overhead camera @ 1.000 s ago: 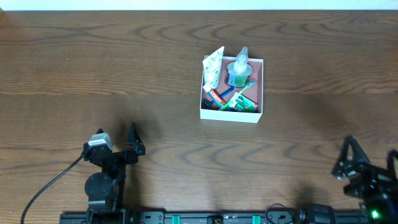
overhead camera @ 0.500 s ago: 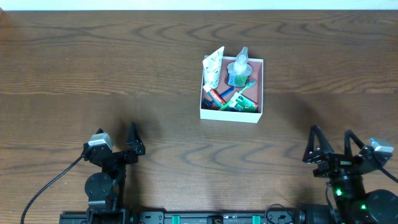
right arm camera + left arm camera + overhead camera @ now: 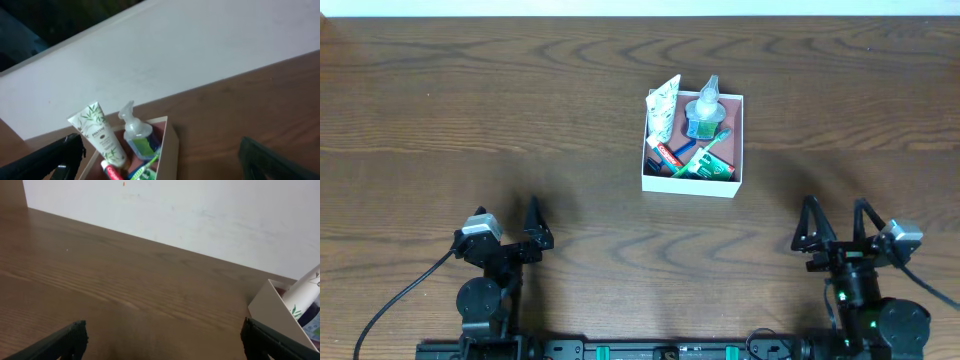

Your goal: Pack container

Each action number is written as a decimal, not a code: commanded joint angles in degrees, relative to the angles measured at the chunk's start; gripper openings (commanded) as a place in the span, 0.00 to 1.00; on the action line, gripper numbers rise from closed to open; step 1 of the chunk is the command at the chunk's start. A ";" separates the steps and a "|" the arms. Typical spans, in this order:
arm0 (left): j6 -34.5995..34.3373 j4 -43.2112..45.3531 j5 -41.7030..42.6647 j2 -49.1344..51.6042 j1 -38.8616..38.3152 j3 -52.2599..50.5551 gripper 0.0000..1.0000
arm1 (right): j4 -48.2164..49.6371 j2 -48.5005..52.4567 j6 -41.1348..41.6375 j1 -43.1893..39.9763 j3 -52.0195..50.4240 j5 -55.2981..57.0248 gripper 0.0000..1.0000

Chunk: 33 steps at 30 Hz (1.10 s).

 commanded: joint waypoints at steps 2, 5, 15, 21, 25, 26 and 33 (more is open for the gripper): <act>0.35 -0.87 0.20 -0.35 0.24 -1.73 0.98 | 1.57 -1.25 0.63 0.63 -2.47 0.59 0.99; 0.35 -0.87 0.20 -0.35 0.24 -1.73 0.98 | 1.62 -1.25 0.61 0.63 -3.08 0.79 0.99; 0.35 -0.87 0.20 -0.35 0.24 -1.73 0.98 | 2.99 -1.25 0.63 0.63 -5.90 1.66 0.99; 0.35 -0.87 0.20 -0.35 0.24 -1.73 0.98 | 6.10 -1.25 0.61 0.61 -6.86 2.45 0.99; 0.35 -0.87 0.20 -0.35 0.24 -1.73 0.98 | 7.02 -1.25 0.63 0.63 -6.99 6.43 0.99; 0.35 -0.87 0.20 -0.35 0.24 -1.73 0.98 | 7.82 -1.25 0.63 0.61 -7.19 6.62 0.99; 0.35 -0.87 0.20 -0.35 0.24 -1.73 0.98 | 19.28 -1.25 0.63 0.63 -12.17 6.60 0.99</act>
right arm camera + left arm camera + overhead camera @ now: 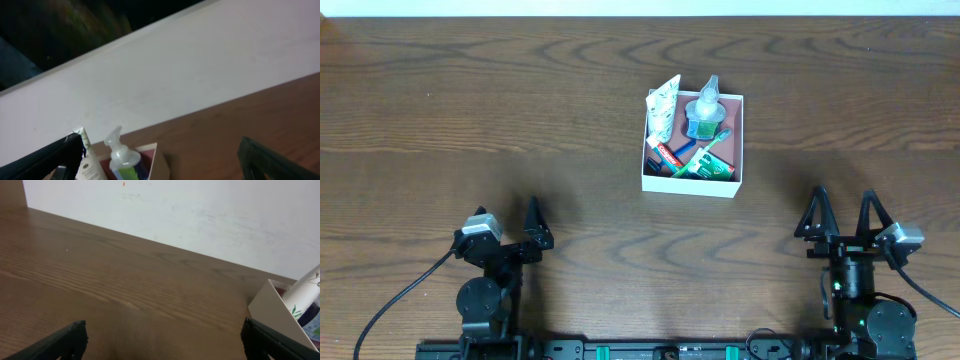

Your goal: Pack container

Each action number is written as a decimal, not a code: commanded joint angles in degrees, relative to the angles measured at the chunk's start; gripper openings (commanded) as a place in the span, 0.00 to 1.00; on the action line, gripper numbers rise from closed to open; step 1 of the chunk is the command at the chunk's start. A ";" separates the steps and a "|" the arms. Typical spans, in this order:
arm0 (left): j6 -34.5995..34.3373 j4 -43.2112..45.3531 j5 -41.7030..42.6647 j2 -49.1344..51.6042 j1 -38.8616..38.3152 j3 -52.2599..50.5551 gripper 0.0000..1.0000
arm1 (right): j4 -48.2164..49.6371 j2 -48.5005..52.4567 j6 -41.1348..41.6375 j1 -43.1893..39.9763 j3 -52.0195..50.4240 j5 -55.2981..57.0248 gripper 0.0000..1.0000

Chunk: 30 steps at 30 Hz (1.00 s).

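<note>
A white box (692,183) with a red inside stands right of the table's middle. In it are a clear pump bottle (703,110), a white tube with leaf print (663,103), a red-and-white toothpaste tube (665,155) and green toothbrushes (705,160). My left gripper (510,232) rests open near the front left, nothing between its fingers (65,340). Open and empty as well, my right gripper (842,218) sits at the front right. The box corner (272,310) shows in the left wrist view; the bottle (120,155) and tube (90,160) show in the right wrist view.
The dark wooden table (470,110) stretches around the box. A white wall (175,210) runs along its far edge. Both arm bases sit at the front edge.
My right gripper has drawn back toward the front edge and tilted up, so the box sits lower in its view. The left arm and the box contents have not moved.
</note>
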 commanded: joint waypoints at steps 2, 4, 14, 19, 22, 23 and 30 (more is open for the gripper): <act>0.33 -0.90 0.20 -0.35 0.24 -1.73 0.98 | 3.93 -0.35 0.63 0.63 -4.00 1.22 0.99; 0.33 -0.90 0.20 -0.35 0.24 -1.73 0.98 | 5.57 -0.35 0.63 0.63 -5.68 1.22 0.99; 0.33 -0.90 0.20 -0.35 0.24 -1.73 0.98 | 6.91 -0.37 0.61 0.61 -8.20 2.29 0.99; 0.33 -0.90 0.20 -0.35 0.24 -1.73 0.98 | 6.23 -0.37 0.61 0.61 -8.20 2.27 0.99; 0.33 -0.90 0.20 -0.35 0.24 -1.73 0.98 | 2.27 -0.37 0.61 0.61 -8.20 2.27 0.99; 0.33 -0.90 0.20 -0.35 0.24 -1.73 0.98 | 0.37 -0.37 0.61 0.61 -8.20 2.27 0.99; 0.33 -0.90 0.20 -0.35 0.24 -1.73 0.98 | -6.14 -0.37 -1.60 0.57 -8.17 2.29 0.99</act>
